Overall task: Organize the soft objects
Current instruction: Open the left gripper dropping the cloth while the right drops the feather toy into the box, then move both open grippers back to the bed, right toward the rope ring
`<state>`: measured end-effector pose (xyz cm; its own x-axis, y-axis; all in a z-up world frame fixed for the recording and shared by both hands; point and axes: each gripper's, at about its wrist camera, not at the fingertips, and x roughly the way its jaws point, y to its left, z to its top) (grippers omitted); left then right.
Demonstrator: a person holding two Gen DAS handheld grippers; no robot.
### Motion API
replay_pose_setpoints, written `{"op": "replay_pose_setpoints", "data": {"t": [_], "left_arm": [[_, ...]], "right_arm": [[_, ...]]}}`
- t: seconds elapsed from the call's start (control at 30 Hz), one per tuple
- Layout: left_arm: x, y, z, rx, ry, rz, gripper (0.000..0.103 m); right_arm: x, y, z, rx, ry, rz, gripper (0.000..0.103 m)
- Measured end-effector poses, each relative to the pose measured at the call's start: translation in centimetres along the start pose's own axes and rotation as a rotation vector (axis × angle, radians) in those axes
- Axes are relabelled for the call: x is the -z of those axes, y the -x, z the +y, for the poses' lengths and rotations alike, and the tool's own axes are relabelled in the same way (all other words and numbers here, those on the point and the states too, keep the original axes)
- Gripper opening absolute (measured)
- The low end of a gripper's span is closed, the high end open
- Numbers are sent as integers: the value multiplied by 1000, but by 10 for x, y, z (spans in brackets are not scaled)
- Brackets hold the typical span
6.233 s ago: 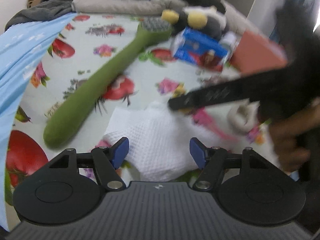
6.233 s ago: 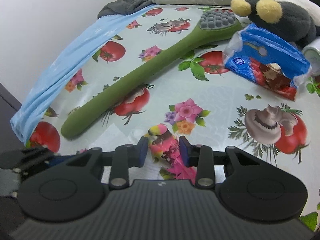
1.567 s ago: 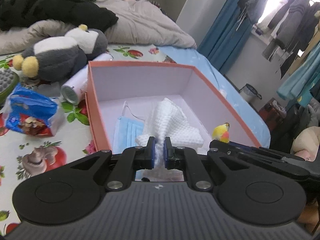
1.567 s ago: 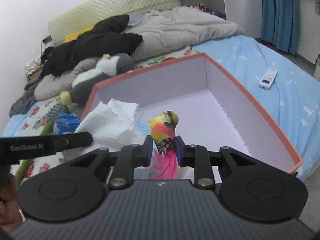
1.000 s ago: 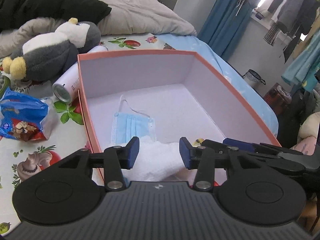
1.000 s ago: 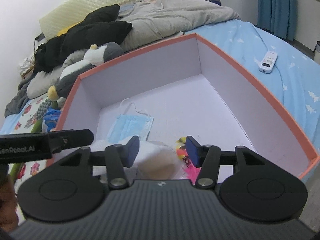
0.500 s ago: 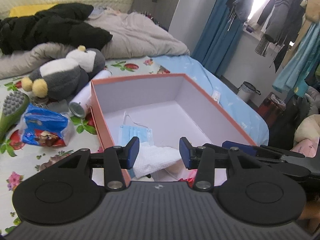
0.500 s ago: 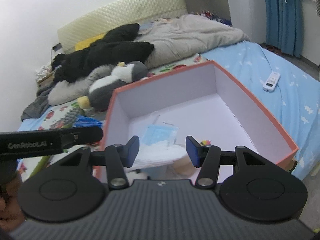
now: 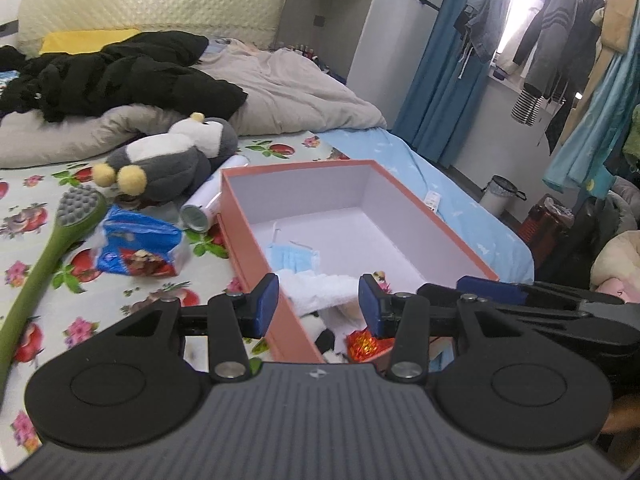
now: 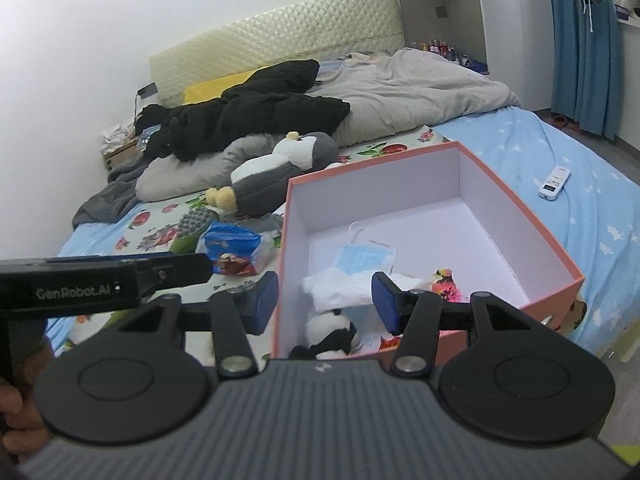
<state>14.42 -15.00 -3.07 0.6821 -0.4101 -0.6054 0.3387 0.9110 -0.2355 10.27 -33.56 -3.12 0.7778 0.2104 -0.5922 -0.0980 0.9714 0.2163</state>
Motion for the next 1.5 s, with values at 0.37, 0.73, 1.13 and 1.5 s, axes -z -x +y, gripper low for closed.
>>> {"op": "replay_pose_setpoints", "data": {"t": [0.37, 0.73, 1.13, 1.5], "left_arm": [[23, 56, 17, -58, 47, -39, 50], [45, 97, 45, -156, 119, -63, 52], [69, 125, 91, -256, 228, -82, 52], [88, 113, 124, -283, 297, -51, 52]], "right_arm": [[16, 25, 30, -47, 63, 20, 54], [18, 22, 62, -129, 111, 36, 54], [25, 5, 105, -224, 172, 87, 54], [37, -23, 124, -235, 201, 156, 54]]}}
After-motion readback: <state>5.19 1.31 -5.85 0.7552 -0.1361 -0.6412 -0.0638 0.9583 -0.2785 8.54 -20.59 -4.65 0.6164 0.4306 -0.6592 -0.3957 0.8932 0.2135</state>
